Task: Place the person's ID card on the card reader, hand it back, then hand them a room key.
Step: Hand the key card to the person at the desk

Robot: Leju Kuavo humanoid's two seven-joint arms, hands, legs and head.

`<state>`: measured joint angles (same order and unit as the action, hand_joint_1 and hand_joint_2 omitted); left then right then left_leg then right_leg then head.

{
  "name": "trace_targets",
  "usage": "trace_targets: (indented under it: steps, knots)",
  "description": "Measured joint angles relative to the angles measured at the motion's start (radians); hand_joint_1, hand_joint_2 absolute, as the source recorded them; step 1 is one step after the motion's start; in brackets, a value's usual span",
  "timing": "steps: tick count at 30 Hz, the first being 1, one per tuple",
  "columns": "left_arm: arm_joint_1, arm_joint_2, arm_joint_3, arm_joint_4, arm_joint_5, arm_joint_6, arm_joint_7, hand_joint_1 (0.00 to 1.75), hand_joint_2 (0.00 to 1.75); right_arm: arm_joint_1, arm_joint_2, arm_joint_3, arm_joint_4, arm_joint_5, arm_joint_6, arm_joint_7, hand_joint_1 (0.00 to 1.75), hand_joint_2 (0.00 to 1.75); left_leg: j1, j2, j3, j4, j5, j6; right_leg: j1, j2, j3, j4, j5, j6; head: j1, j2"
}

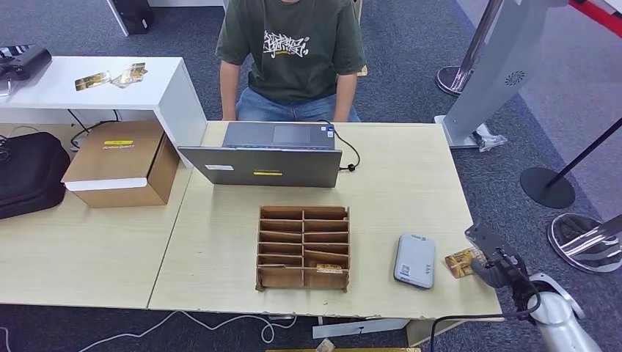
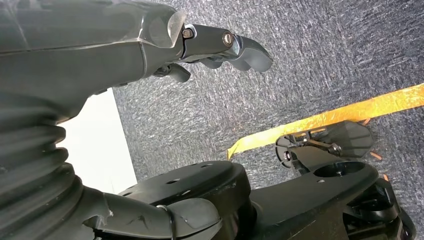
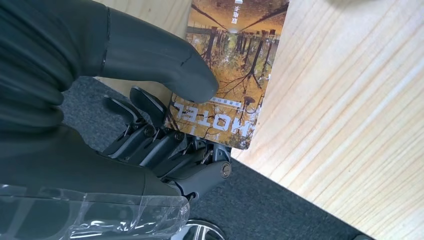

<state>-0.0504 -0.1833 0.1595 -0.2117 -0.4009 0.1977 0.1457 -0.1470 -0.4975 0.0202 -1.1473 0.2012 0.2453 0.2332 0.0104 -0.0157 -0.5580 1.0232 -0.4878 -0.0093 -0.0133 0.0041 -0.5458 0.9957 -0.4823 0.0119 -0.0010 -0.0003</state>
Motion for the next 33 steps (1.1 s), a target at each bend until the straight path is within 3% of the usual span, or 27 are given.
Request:
trace_targets:
  steps: [7,13,19,33]
  knots:
    - [0.0,0.0,0.001,0.0,0.0,0.0,0.0,0.0,1.75,0.001,0.0,0.007,-0.004,0.013,-0.04,-0.035,1.75,1.75,0.0,0.0,0.0,0.0,0.0,0.0,0.0,0.0,0.0,0.0,0.0,0.0,0.0,0.0]
    - [0.0,-0.002,0.007,0.0,0.001,0.013,-0.003,0.0,1.75,0.002,0.034,-0.029,-0.074,0.084,-0.259,-0.16,1.75,1.75,0.0,0.0,0.0,0.0,0.0,0.0,0.0,0.0,0.0,0.0,0.0,0.0,0.0,0.0]
    - [0.002,-0.005,0.014,0.0,-0.002,0.018,-0.007,0.0,1.75,0.045,0.099,-0.105,-0.219,0.068,-0.404,-0.242,1.75,1.75,0.0,-0.001,-0.001,0.0,0.0,0.0,0.0,-0.001,0.0,0.0,0.0,0.0,0.0,0.0]
    - [0.001,-0.007,0.018,0.0,-0.015,0.021,-0.007,0.0,1.75,0.126,0.18,-0.172,-0.409,0.095,-0.465,-0.282,1.75,1.75,0.0,-0.001,0.0,0.0,0.0,0.0,0.0,-0.001,0.0,0.0,0.0,0.0,0.0,0.0]
